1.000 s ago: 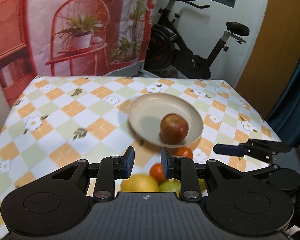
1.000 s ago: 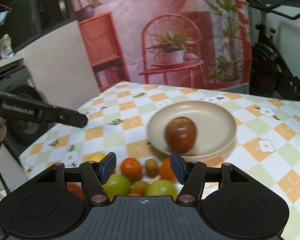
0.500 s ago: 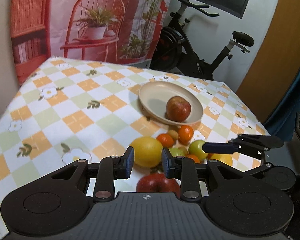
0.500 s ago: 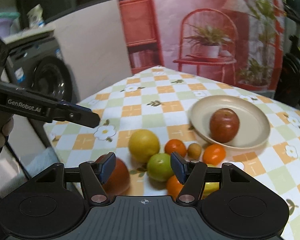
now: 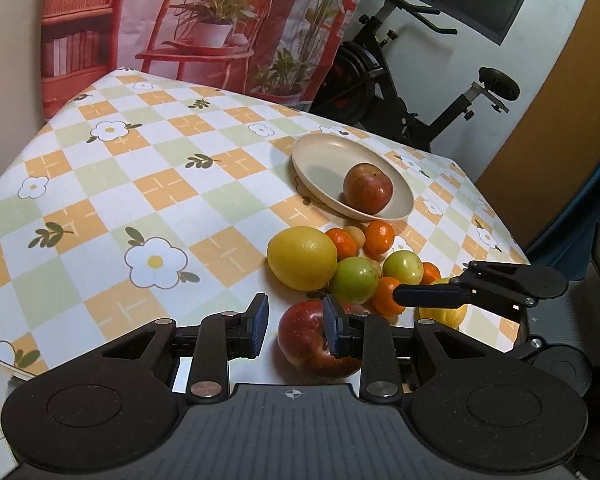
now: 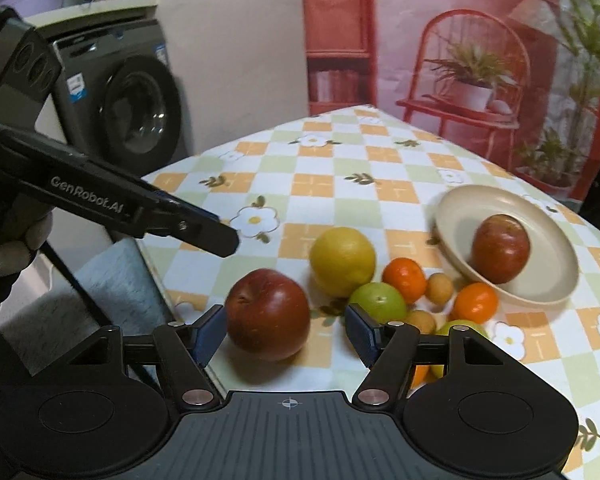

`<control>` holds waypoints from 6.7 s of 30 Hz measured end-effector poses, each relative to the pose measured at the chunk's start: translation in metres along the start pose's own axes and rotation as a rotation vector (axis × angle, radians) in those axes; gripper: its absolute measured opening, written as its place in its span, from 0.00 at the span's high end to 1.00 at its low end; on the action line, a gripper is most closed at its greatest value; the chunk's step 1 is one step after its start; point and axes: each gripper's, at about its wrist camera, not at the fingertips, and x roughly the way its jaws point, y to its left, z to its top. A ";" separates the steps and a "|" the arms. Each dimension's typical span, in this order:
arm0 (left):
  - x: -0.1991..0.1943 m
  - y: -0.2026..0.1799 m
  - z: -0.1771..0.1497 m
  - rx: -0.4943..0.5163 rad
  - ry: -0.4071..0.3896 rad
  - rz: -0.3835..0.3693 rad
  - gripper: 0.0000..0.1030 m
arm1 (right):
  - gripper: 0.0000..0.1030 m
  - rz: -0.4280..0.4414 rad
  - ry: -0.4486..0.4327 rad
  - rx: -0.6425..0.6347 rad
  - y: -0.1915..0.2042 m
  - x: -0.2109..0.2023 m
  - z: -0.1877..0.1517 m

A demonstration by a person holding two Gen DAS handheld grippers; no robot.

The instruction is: Organize fruits

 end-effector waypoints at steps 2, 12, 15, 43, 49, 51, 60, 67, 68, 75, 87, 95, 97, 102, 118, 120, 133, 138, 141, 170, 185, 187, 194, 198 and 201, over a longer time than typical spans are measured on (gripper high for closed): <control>0.001 0.001 -0.001 -0.002 0.006 -0.005 0.70 | 0.40 0.013 0.012 0.000 0.000 0.004 0.000; 0.017 0.004 -0.005 -0.009 0.079 -0.063 0.67 | 0.41 0.063 0.084 -0.043 0.001 0.024 -0.004; 0.023 0.005 -0.006 -0.009 0.097 -0.068 0.67 | 0.42 0.069 0.096 -0.048 0.000 0.028 -0.005; 0.049 0.008 0.002 -0.056 0.102 -0.138 0.65 | 0.50 0.069 0.060 0.007 -0.014 0.040 -0.014; 0.041 0.001 0.013 -0.045 0.073 -0.148 0.65 | 0.50 0.068 0.008 0.030 -0.021 0.026 -0.011; 0.039 -0.005 0.019 -0.035 0.061 -0.151 0.65 | 0.50 0.064 -0.010 0.034 -0.025 0.020 -0.007; 0.032 -0.047 0.054 0.066 -0.017 -0.157 0.65 | 0.50 0.025 -0.091 0.033 -0.055 -0.015 0.013; 0.031 -0.076 0.085 0.138 -0.072 -0.167 0.65 | 0.50 -0.010 -0.150 0.017 -0.082 -0.040 0.032; 0.032 -0.081 0.089 0.149 -0.077 -0.165 0.65 | 0.50 -0.016 -0.156 0.017 -0.085 -0.041 0.034; 0.046 -0.098 0.107 0.197 -0.079 -0.162 0.65 | 0.50 -0.037 -0.180 0.033 -0.110 -0.048 0.041; 0.057 -0.108 0.129 0.235 -0.101 -0.157 0.65 | 0.50 -0.061 -0.216 0.048 -0.139 -0.053 0.054; 0.072 -0.108 0.137 0.240 -0.085 -0.158 0.65 | 0.50 -0.071 -0.213 0.053 -0.152 -0.044 0.054; 0.074 -0.111 0.139 0.246 -0.079 -0.160 0.65 | 0.50 -0.073 -0.215 0.063 -0.157 -0.042 0.053; 0.092 -0.113 0.148 0.265 -0.060 -0.162 0.65 | 0.50 -0.085 -0.216 0.087 -0.173 -0.035 0.050; 0.169 -0.114 0.178 0.282 0.040 -0.142 0.65 | 0.50 -0.086 -0.173 0.177 -0.245 0.006 0.038; 0.178 -0.111 0.181 0.275 0.043 -0.133 0.64 | 0.50 -0.077 -0.169 0.191 -0.253 0.015 0.039; 0.223 -0.086 0.197 0.201 0.077 -0.102 0.65 | 0.50 -0.051 -0.124 0.178 -0.281 0.068 0.044; 0.234 -0.081 0.199 0.189 0.083 -0.095 0.65 | 0.50 -0.053 -0.114 0.177 -0.287 0.082 0.044; 0.240 -0.077 0.202 0.176 0.087 -0.091 0.65 | 0.50 -0.057 -0.111 0.179 -0.291 0.088 0.044; 0.256 -0.073 0.207 0.141 0.070 -0.076 0.64 | 0.49 -0.069 -0.109 0.203 -0.307 0.104 0.047; 0.218 -0.073 0.206 0.125 0.020 -0.003 0.64 | 0.44 -0.117 -0.126 0.268 -0.301 0.070 0.031; 0.207 -0.073 0.203 0.124 0.010 0.010 0.64 | 0.43 -0.136 -0.140 0.287 -0.297 0.060 0.028; 0.155 -0.077 0.190 0.136 -0.047 0.070 0.64 | 0.42 -0.209 -0.196 0.356 -0.280 0.021 0.016; 0.126 -0.080 0.179 0.149 -0.088 0.080 0.64 | 0.38 -0.242 -0.228 0.374 -0.264 0.000 0.009; 0.110 -0.083 0.169 0.157 -0.104 0.091 0.64 | 0.37 -0.262 -0.241 0.380 -0.250 -0.013 0.003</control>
